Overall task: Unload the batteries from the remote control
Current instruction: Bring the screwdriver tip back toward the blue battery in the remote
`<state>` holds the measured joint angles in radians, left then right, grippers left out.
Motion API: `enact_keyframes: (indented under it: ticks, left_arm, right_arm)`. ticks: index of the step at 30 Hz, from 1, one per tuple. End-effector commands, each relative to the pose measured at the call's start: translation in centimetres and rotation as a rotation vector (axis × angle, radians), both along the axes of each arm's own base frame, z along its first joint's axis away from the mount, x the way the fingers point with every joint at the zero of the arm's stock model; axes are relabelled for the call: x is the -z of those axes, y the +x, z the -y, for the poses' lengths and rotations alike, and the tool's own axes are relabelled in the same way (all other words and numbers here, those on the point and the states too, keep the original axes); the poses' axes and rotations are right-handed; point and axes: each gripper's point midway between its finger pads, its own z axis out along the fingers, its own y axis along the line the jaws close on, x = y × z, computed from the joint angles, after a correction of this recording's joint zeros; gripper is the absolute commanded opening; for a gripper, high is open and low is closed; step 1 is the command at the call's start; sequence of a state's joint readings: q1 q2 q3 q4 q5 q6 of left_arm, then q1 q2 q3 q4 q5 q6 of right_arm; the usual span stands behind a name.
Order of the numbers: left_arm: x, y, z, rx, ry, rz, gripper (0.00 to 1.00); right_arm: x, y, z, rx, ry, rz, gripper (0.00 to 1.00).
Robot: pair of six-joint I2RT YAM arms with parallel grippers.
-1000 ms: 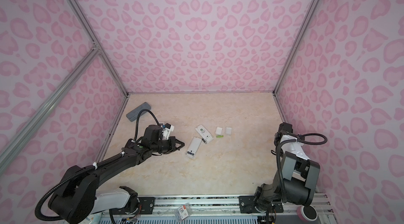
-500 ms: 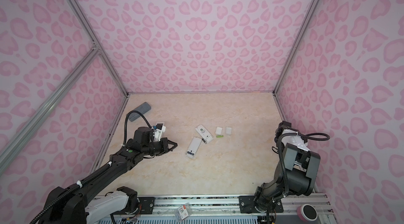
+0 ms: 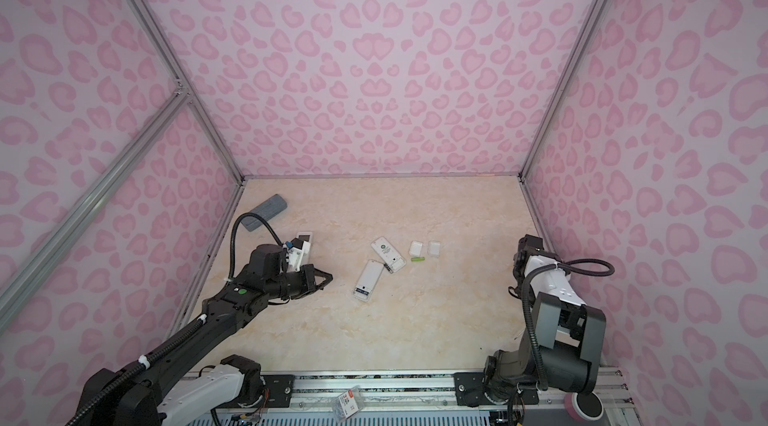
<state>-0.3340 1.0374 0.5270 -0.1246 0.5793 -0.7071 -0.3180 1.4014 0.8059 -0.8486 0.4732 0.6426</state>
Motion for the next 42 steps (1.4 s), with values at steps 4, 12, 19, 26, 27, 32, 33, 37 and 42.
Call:
enact_keyframes:
  ticks: [4, 12, 19, 26, 27, 32, 33, 37, 42]
  left_arm:
    - [0.7, -0.4, -0.1, 0.013, 0.010, 0.003, 0.09]
    - [2.7, -1.0, -0.4, -0.009, 0.020, -0.044, 0.11]
    - [4.6, -0.9, 0.2, -0.034, 0.027, -0.106, 0.13]
    - [5.8, -0.5, 1.8, -0.045, 0.000, -0.161, 0.14]
    - [5.9, -0.4, 1.9, -0.049, -0.002, -0.164, 0.14]
    - [6.6, -0.2, 2.9, -0.058, -0.029, -0.198, 0.14]
    - [6.4, 0.0, 3.3, -0.057, -0.043, -0.190, 0.14]
    - [6.8, -0.2, 4.0, -0.066, -0.066, -0.211, 0.13]
    - [7.3, -0.7, 4.6, -0.076, -0.086, -0.232, 0.13]
  right_arm:
    - [-3.2, 6.8, -5.8, -0.270, -0.003, 0.222, 0.00]
    - [-9.2, 16.5, -22.0, -0.740, 0.091, 0.555, 0.00]
    - [-11.8, 19.4, -40.4, -1.237, 0.210, 0.673, 0.00]
    - [-13.4, 17.4, -51.0, -1.495, 0.321, 0.864, 0.00]
    - [-13.6, 17.1, -51.9, -1.531, 0.340, 0.895, 0.00]
    - [-13.4, 14.1, -55.1, -1.765, 0.423, 1.067, 0.00]
    - [-13.3, 13.7, -55.3, -1.792, 0.436, 1.082, 0.00]
    - [-12.3, 12.6, -56.0, -1.851, 0.490, 1.112, 0.00]
    - [-12.3, 11.5, -56.0, -1.869, 0.538, 1.227, 0.00]
